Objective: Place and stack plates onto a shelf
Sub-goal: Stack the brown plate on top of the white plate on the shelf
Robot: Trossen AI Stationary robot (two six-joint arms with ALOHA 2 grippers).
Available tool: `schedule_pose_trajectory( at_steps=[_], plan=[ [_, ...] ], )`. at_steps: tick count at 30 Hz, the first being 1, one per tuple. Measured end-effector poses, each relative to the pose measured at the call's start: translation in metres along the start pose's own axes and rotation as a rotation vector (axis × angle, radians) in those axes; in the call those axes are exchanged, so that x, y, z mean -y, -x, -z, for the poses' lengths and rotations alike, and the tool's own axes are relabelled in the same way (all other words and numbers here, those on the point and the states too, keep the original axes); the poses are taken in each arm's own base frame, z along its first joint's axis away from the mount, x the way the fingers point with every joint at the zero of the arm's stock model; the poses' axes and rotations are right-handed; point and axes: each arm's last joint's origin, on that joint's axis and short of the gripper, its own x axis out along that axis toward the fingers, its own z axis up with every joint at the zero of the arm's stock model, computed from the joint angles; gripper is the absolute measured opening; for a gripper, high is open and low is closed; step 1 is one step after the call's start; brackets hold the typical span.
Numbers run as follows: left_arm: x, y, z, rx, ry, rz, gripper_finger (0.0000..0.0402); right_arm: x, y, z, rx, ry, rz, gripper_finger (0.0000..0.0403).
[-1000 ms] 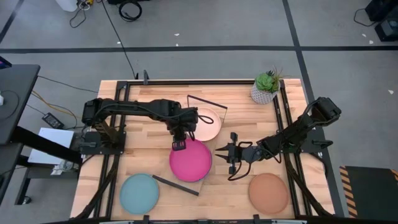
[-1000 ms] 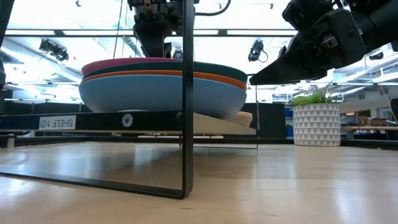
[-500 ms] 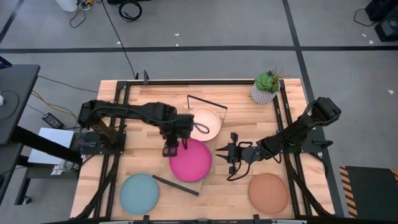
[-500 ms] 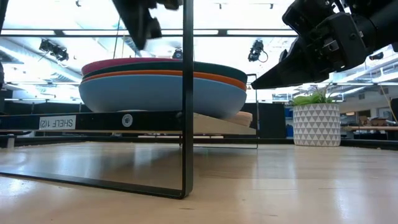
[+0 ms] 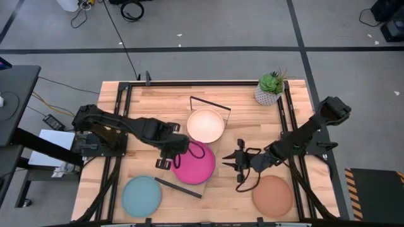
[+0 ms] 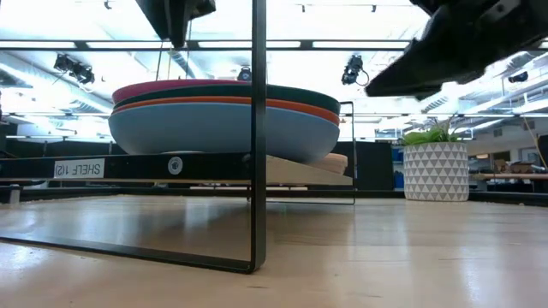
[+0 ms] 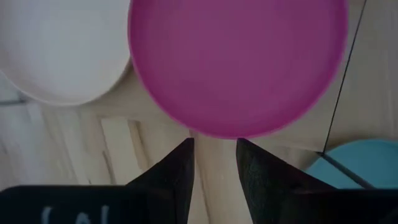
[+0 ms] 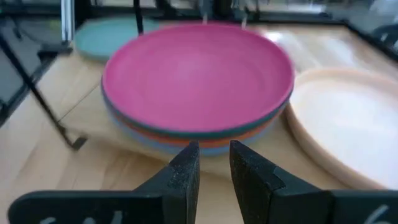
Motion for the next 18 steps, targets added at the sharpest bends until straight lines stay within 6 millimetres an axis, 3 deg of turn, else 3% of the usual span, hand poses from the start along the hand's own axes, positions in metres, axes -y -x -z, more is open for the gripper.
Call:
schedule_pose_trajectory(
  at_steps=[4, 11, 18],
  plan=[
    [0.007, -0.002, -0.001, 0.066, -0.079, -0.040, 0.0125, -0.003, 0.007, -0.009, -0.251, -0.033, 0.023, 0.0092],
    [0.009, -0.015, 0.019, 0.147, -0.139, -0.048, 0.0125, -0.018, 0.015, -0.021, -0.803, -0.001, -0.022, 0.0092],
    [0.004, 0.002, 0.034, 0.215, -0.082, -0.047, 0.0125, -0.032, 0.016, -0.003, -1.081, 0.013, -0.114, 0.0108]
  ],
)
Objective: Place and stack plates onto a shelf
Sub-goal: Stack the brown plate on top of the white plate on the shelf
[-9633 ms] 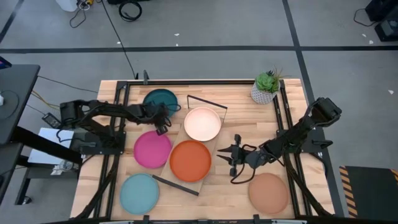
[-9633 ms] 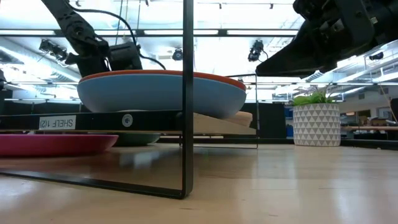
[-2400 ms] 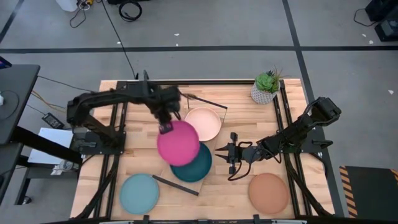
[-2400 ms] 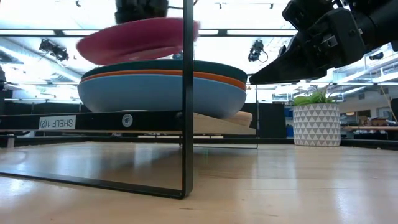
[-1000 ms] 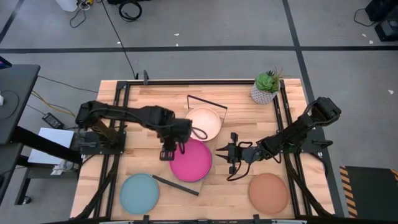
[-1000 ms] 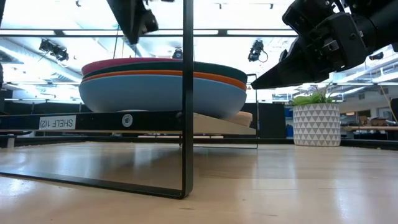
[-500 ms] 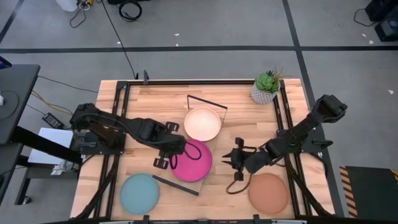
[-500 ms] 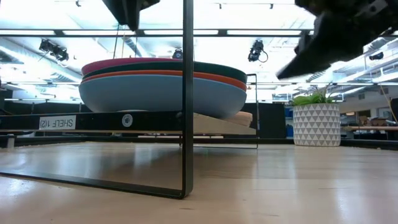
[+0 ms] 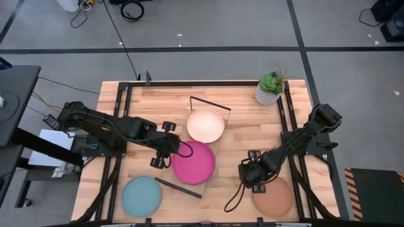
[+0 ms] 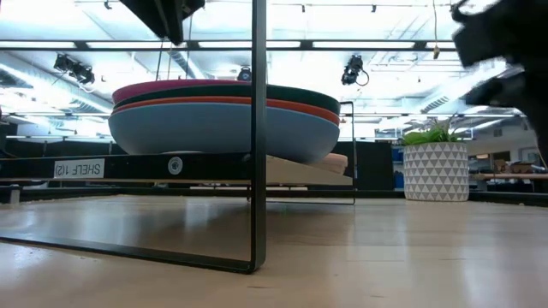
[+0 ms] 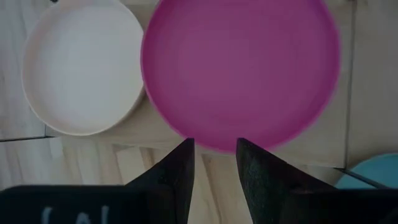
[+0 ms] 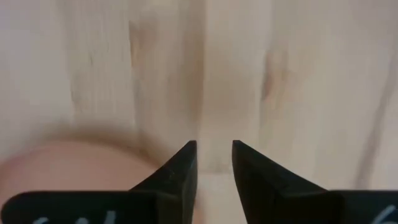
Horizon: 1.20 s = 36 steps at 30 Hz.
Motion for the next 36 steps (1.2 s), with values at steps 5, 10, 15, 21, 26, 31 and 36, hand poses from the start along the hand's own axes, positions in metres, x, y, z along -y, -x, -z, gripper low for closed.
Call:
schedule_pose_trajectory(
  at_steps=[5, 10, 15, 21, 26, 31, 36],
  plan=[
    [0.000, 0.008, 0.002, 0.027, 0.010, 0.001, 0.0125, -0.005, -0.012, 0.003, -0.147, -0.049, -0.099, 0.0147],
    [-0.001, 0.009, 0.002, 0.032, 0.011, -0.002, 0.0125, -0.014, -0.020, 0.010, -0.226, -0.021, -0.111, 0.0181],
    [-0.001, 0.009, 0.002, 0.031, 0.011, -0.002, 0.0125, -0.017, -0.028, 0.018, -0.233, 0.057, -0.020, 0.0176],
    [-0.001, 0.009, 0.000, 0.045, -0.004, -0.006, 0.0125, -0.009, -0.039, 0.023, -0.285, 0.036, 0.005, 0.0101],
    [-0.002, 0.009, -0.006, 0.108, -0.102, -0.025, 0.0125, 0.002, -0.037, 0.018, -0.304, 0.057, -0.057, 0.0016],
    [-0.003, 0.010, -0.013, 0.173, -0.251, -0.075, 0.0126, 0.026, -0.016, 0.006, -0.230, 0.061, -0.099, 0.0017],
    [-0.004, 0.008, -0.018, 0.191, -0.379, -0.149, 0.0142, 0.064, 0.017, -0.003, -0.124, -0.043, -0.173, 0.0014]
  ],
)
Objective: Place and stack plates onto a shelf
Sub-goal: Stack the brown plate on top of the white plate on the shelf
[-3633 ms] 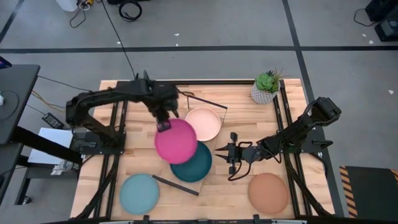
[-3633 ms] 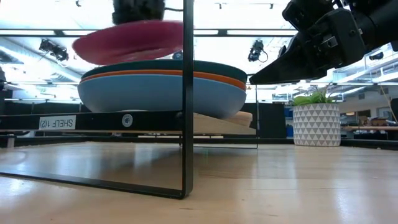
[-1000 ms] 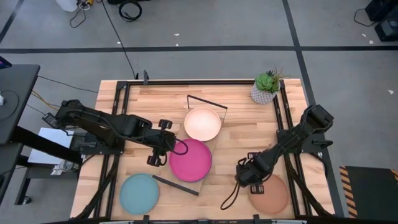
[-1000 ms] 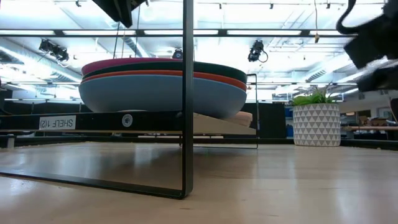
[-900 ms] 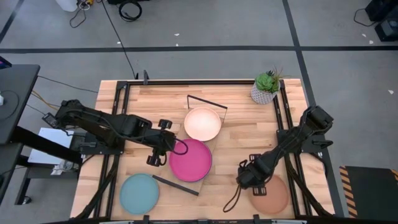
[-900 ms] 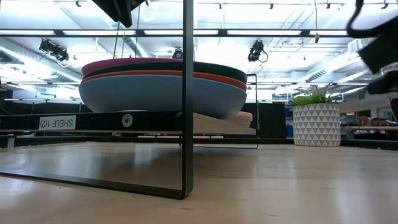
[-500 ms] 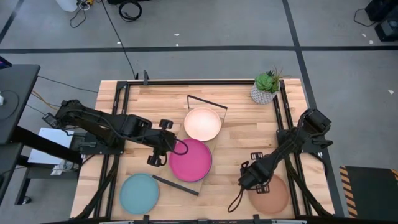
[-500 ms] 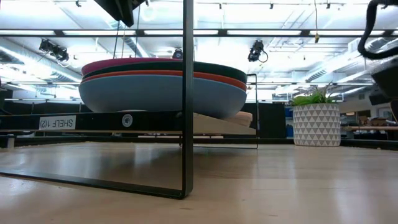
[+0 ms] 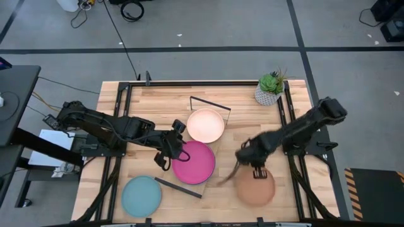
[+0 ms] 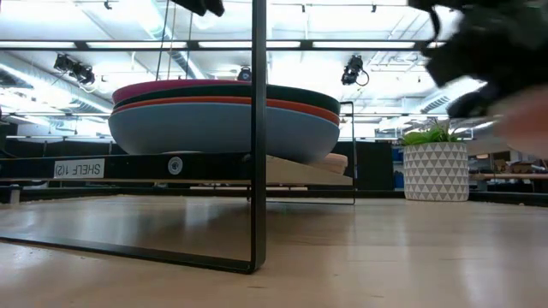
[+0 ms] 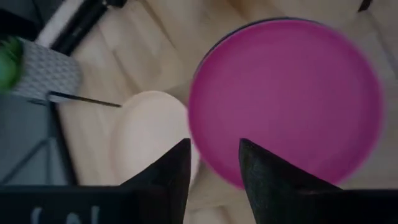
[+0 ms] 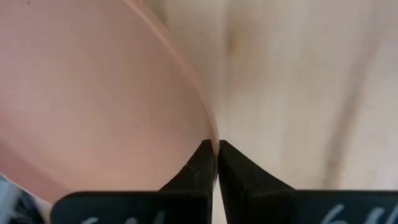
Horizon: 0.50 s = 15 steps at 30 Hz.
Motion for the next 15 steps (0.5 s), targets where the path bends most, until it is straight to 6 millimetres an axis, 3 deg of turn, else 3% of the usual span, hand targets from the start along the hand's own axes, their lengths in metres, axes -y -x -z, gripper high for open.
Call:
schedule_pose_trajectory(
  at_steps=[8, 15],
  plan=[
    [0.006, -0.020, -0.016, 0.004, -0.326, -0.098, 0.0194, 0.063, 0.065, 0.010, 0.238, -0.406, -0.157, 0.0014],
    [0.012, -0.031, -0.033, 0.036, -0.559, -0.201, 0.0210, 0.095, 0.092, 0.020, 0.408, -0.551, -0.212, 0.0018]
  ],
)
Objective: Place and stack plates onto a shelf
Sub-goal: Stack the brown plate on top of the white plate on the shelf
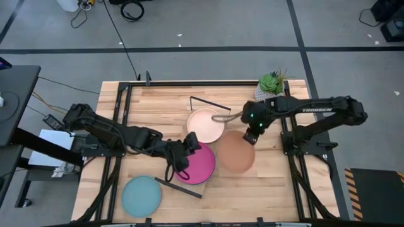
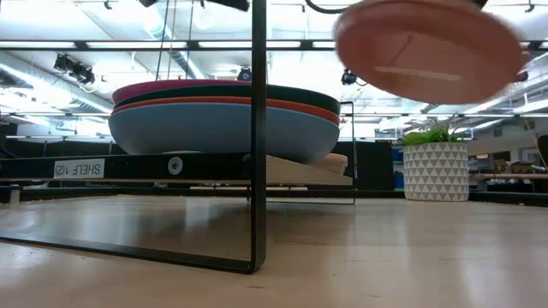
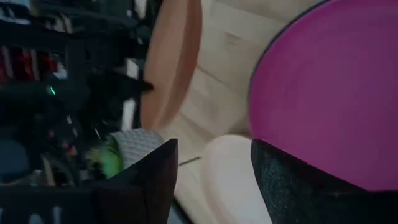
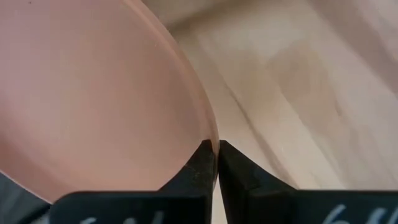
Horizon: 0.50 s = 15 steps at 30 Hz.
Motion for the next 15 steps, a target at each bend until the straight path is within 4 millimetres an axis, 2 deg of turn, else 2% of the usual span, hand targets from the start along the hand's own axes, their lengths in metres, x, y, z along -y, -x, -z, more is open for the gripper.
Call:
schedule_pose_trajectory(
  at_steps=[6, 15],
  plan=[
    [-0.009, -0.008, -0.004, 0.035, -0.073, -0.088, 0.0211, 0.001, 0.003, -0.017, 0.090, -0.039, -0.087, 0.0018],
    [-0.011, -0.016, 0.001, 0.022, -0.160, -0.087, 0.0211, -0.016, 0.012, -0.041, 0.124, 0.017, -0.100, 0.0018]
  ],
)
